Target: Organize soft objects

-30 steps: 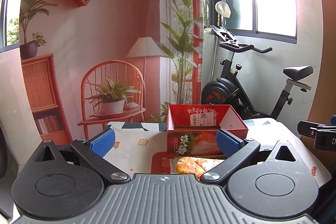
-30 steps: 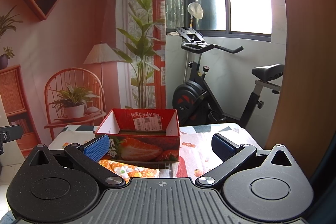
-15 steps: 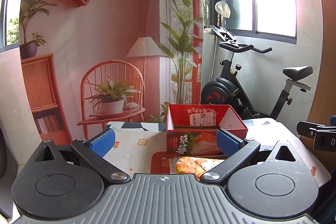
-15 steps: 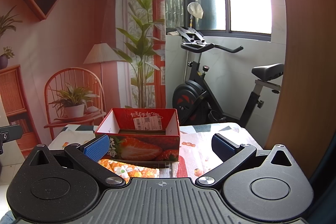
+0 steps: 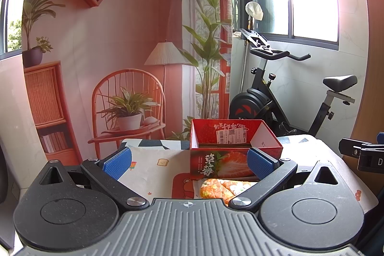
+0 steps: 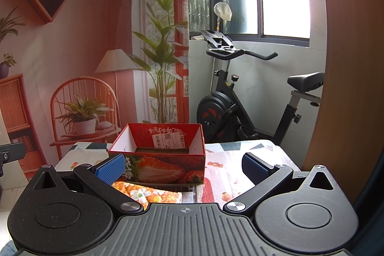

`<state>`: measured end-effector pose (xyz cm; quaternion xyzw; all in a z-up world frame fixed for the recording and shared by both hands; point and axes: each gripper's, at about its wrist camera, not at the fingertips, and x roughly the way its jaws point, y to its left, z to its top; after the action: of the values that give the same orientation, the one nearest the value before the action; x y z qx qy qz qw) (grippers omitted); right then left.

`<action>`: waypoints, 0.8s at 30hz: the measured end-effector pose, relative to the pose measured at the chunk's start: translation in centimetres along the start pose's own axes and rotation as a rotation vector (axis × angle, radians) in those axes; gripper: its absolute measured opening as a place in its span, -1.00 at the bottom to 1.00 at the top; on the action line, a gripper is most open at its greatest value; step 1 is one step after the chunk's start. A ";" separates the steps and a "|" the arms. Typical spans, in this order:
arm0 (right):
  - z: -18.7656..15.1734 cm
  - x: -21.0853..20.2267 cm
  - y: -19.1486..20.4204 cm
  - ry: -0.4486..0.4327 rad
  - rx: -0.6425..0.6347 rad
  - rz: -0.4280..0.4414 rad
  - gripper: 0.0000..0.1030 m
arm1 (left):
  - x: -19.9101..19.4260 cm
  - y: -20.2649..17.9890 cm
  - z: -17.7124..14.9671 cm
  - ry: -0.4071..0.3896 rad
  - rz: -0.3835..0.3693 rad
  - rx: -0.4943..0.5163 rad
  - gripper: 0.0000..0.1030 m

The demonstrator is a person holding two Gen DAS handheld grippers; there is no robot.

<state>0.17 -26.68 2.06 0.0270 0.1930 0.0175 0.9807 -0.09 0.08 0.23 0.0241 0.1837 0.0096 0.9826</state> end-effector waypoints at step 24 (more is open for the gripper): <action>-0.4 0.4 -1.7 -0.020 0.044 0.064 0.99 | 0.2 -0.2 -0.5 -0.034 -0.016 0.002 1.00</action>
<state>0.43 -28.30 1.47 0.0547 0.1824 0.0442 0.9807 -0.07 -0.04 -0.32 0.0240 0.1671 0.0013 0.9856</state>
